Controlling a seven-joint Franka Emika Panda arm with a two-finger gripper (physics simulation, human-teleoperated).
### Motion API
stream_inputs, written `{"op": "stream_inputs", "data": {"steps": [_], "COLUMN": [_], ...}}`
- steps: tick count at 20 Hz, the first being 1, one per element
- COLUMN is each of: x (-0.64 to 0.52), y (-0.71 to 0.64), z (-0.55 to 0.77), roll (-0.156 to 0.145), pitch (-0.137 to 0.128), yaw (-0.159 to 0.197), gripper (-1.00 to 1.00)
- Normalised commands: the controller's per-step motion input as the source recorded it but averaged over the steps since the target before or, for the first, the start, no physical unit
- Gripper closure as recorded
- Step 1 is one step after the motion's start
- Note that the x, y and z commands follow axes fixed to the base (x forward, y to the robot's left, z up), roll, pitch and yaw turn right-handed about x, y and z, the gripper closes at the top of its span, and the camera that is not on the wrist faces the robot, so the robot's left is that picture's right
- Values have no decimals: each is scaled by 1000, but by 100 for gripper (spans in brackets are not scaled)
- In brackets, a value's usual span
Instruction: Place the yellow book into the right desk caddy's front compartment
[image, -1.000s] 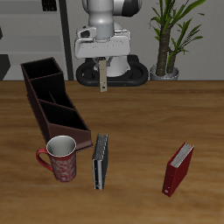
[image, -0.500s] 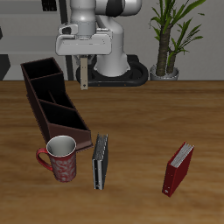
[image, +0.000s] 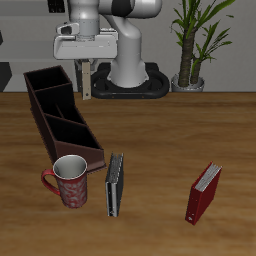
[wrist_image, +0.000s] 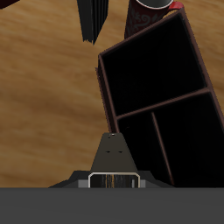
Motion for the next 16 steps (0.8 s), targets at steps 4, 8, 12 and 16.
{"op": "stream_inputs", "data": {"steps": [4,8,12,16], "x": [88,169,124,98], "y": [-84,-78,-132,-122], "z": [61,129,132,58], "roll": [12,1,-56,-28], "pitch": [-6,-2,-28,0], "yaw": [91,36,3,-32], "gripper": [100,100,100,100]}}
